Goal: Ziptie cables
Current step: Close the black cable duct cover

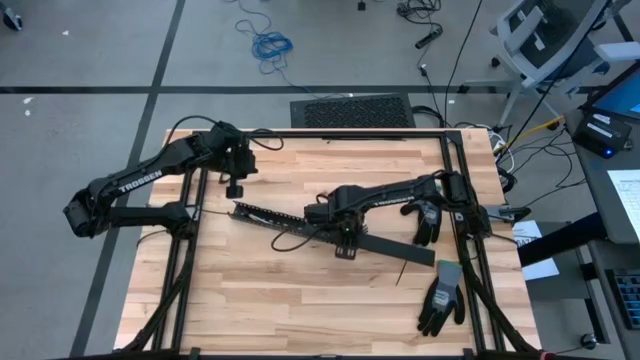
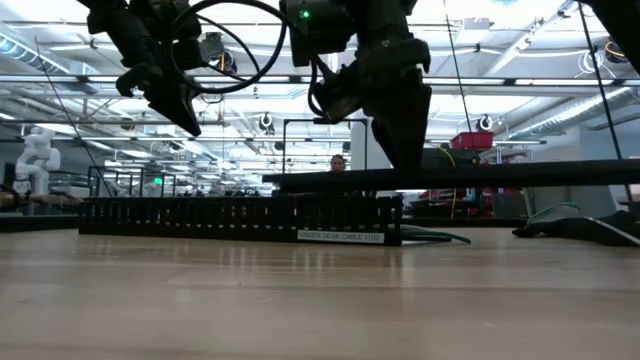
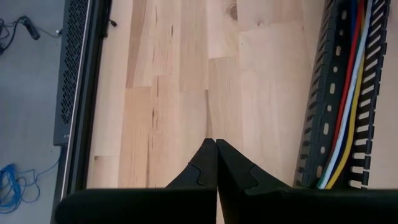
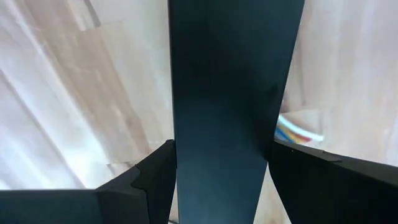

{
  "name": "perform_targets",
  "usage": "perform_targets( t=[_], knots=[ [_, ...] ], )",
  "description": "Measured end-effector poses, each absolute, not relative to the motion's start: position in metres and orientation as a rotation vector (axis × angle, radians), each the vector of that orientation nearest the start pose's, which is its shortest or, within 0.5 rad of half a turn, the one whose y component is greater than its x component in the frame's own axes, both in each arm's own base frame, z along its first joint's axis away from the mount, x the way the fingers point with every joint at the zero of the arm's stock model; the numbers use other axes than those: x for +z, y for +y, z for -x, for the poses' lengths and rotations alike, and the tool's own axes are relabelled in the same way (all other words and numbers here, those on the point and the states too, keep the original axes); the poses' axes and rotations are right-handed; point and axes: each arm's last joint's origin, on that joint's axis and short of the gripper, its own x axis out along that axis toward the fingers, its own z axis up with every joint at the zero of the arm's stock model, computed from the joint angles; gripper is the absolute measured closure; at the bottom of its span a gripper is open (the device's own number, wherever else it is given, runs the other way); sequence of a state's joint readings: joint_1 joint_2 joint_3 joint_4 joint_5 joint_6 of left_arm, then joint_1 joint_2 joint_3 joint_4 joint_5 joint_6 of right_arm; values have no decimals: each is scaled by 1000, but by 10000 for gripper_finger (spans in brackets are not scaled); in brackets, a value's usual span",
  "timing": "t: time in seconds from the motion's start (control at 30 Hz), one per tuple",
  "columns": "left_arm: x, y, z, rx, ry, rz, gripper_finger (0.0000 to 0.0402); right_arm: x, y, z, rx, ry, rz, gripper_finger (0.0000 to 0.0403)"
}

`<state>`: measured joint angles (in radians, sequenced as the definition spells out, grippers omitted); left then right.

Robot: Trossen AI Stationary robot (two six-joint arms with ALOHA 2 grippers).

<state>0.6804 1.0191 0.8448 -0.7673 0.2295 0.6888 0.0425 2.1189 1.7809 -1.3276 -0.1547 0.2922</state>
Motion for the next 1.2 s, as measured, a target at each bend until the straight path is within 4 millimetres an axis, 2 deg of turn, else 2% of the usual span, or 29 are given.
perform_targets(
  t=[0.4,0.63,0.9,1.2],
  knots=[
    [267,114,-152,108,941,-222,401,207,23,-404,-182,1623,-356,202],
    [267,114,-152,107,941,-221,401,197,28,-404,-183,1628,-324,202],
    [267,114,-152,106,940,-219,401,183,27,-396,-199,1686,-311,202],
    [265,108,-160,-93,821,-142,401,186,26,-398,-198,1676,-285,202]
  ],
)
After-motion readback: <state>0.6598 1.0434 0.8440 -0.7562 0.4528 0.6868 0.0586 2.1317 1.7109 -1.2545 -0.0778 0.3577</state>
